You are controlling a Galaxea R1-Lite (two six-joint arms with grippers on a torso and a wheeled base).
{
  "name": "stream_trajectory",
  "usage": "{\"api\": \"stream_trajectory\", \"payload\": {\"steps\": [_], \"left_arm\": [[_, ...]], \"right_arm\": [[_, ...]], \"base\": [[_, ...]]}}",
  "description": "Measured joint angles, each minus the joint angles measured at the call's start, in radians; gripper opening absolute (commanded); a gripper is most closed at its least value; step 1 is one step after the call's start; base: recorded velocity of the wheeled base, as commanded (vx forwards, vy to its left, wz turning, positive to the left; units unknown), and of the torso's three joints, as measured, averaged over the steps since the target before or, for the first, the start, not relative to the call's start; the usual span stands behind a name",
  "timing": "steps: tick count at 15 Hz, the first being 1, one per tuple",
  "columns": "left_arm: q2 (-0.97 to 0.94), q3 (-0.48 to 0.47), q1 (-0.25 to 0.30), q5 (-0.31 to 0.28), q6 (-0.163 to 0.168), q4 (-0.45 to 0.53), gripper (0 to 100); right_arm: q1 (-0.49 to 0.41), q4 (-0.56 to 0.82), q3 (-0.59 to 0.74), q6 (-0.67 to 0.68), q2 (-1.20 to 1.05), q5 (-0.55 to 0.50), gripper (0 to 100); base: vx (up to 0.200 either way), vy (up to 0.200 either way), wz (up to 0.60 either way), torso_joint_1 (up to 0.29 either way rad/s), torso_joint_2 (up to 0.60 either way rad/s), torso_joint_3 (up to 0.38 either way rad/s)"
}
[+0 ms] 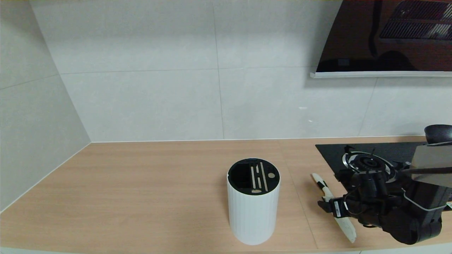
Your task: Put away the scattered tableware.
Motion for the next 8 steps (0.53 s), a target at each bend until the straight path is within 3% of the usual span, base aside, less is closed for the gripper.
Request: {"api": "stream_trajectory", "payload": {"steps": [4, 8], "left_arm": [[0.000, 0.000, 0.000, 0.000, 0.000, 0.000, 100], [0.000, 0.000, 0.000, 0.000, 0.000, 0.000, 100]], "right_arm": [[-0.011, -0.105, -0.032, 0.004, 0.095, -0.013, 100], [-0.014, -0.114, -0.046, 0.004, 0.139, -0.034, 100]], "base": [[0.000, 0.000, 0.00, 0.000, 0.00, 0.000], [0.000, 0.000, 0.00, 0.000, 0.00, 0.000]]}}
